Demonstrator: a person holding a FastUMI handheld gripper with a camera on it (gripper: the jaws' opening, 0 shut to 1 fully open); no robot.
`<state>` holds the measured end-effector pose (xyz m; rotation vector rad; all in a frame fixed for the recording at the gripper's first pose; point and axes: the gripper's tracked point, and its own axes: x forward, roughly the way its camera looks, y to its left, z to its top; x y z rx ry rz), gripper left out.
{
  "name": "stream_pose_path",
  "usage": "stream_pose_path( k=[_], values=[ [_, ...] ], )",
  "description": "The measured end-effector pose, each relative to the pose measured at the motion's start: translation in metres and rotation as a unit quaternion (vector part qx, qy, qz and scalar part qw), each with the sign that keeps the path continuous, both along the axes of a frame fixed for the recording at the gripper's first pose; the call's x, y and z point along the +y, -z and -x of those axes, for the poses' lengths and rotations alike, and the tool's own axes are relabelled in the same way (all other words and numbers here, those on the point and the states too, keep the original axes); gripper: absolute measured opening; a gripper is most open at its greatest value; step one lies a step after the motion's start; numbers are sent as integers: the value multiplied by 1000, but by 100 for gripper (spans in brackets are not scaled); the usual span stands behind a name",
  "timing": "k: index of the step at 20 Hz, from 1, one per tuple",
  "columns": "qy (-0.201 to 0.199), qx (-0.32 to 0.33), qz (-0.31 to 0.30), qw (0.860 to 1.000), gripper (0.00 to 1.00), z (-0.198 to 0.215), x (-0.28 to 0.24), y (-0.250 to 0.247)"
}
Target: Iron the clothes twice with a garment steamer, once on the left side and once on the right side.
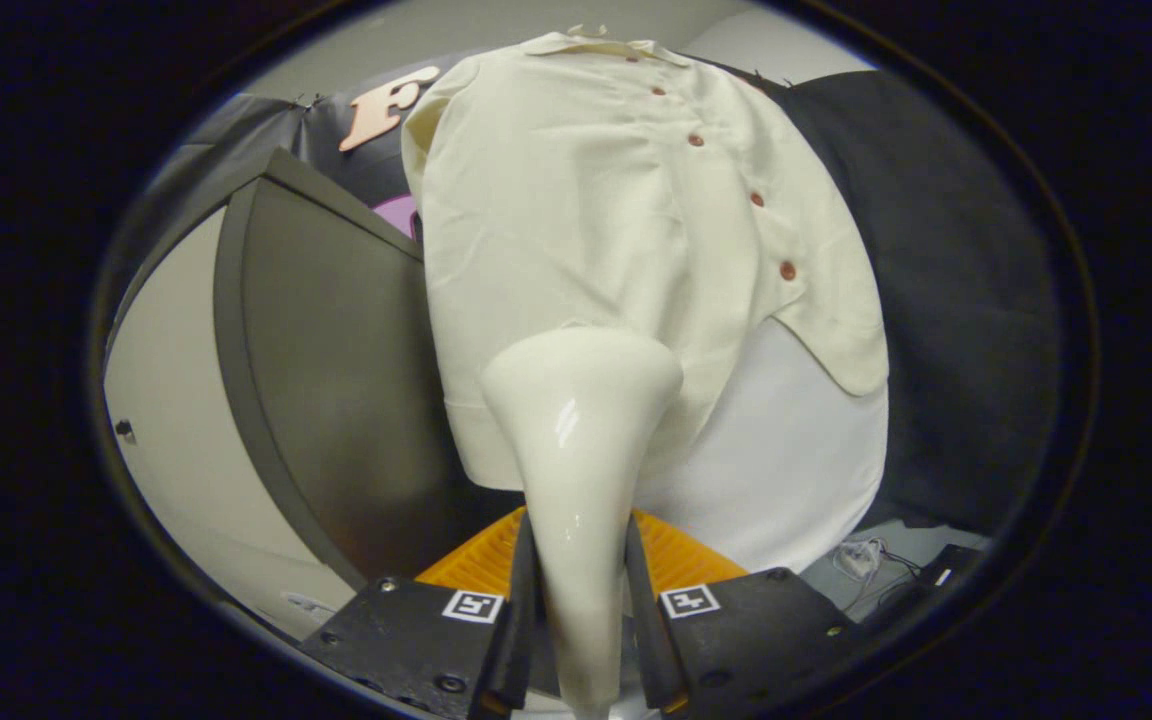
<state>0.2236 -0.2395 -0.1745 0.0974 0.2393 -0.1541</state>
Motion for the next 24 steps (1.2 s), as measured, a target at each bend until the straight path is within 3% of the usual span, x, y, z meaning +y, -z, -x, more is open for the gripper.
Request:
stream_pose_path(
  k=[3, 7, 17, 24],
  values=[
    [-3, 5, -4, 1000, 43, 13, 3, 6],
    [11, -7, 25, 1000, 43, 29, -6, -35],
    [32, -125, 84, 988, 43, 52, -41, -247],
    [34, -168, 114, 979, 43, 37, -90, -372]
  ],
)
